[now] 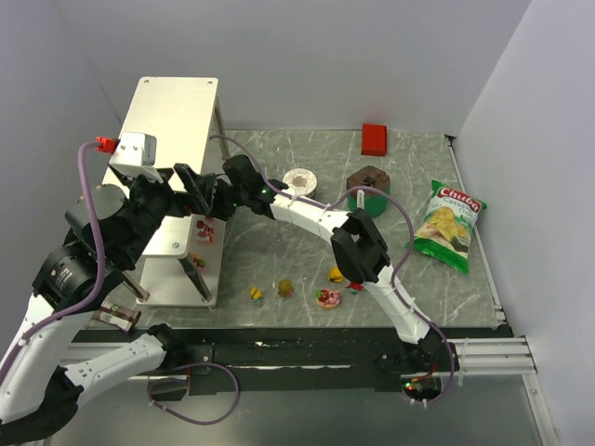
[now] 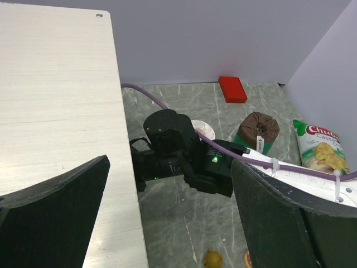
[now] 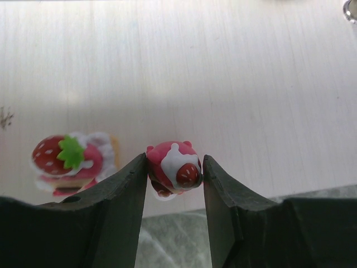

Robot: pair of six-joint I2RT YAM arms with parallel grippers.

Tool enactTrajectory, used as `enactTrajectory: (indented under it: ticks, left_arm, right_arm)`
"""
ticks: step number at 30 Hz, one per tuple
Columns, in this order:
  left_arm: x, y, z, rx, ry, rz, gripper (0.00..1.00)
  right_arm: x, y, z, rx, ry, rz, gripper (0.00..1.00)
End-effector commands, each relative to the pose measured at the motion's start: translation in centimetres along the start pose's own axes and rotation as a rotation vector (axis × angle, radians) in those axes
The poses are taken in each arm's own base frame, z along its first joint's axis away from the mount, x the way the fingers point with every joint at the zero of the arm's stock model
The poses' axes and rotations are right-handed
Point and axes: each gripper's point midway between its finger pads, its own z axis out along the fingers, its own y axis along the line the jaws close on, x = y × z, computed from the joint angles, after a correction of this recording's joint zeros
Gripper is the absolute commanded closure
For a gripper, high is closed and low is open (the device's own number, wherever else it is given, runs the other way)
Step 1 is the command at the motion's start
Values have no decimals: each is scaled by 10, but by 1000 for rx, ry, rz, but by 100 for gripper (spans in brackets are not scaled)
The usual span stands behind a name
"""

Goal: Place and organize the plastic toys onto the shelf

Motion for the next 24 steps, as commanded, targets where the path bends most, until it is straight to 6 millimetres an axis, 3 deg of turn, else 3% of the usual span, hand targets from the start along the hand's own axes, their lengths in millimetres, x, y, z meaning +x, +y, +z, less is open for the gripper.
enactTrajectory:
  ticks: [1,15,24]
  left_arm:
    - [-14,2,-3,-15,-33,-27,4]
    - [-14,-1,-1,-8,-34,-31,3]
    - [-13,0,-1,-6,-34,-29,4]
  right_arm:
    - [-14,-13,5,34,-58,-2,63]
    - [-19,-33,-2,144,-57,10,38]
    - [-25,-34,-7,158,-72,8,34]
